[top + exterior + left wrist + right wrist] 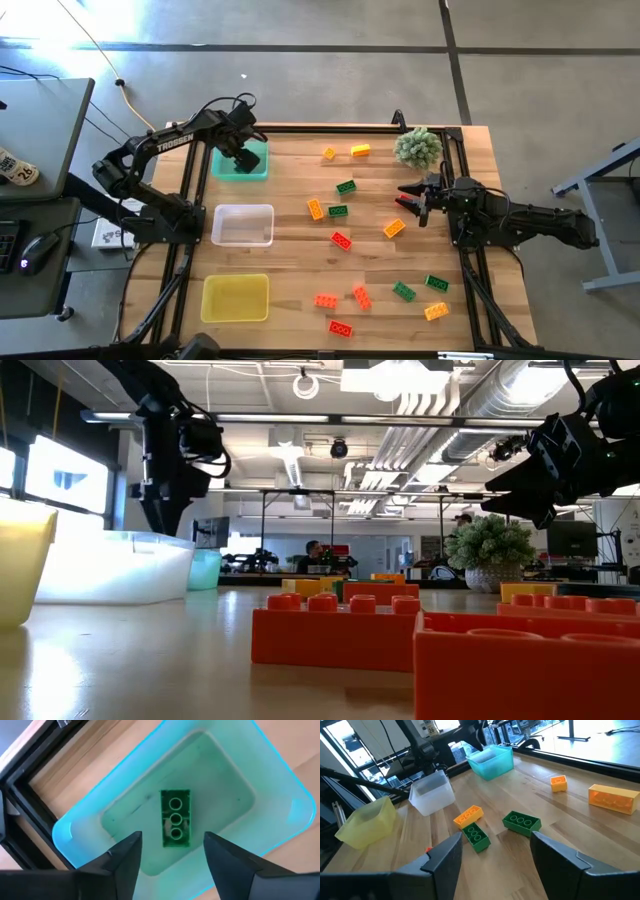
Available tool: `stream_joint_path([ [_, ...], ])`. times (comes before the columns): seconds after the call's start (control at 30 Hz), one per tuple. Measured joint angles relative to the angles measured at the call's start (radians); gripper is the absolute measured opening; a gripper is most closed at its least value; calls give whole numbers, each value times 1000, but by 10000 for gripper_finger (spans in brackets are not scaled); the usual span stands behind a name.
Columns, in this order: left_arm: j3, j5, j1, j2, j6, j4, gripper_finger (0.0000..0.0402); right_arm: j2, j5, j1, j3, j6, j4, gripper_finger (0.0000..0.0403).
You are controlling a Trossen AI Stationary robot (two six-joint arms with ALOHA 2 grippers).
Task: Sort & place blocks by color
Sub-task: Put the yellow game piece into the yellow bin
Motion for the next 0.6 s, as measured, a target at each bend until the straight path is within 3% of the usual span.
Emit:
stream_joint_path([
  [0.23, 0, 123, -12, -25, -91, 0, 209, 0, 0, 0, 0, 0, 0, 220],
  [0.6, 0, 159, -147, -203, -247, 0, 209, 0, 0, 0, 0, 0, 0, 220],
])
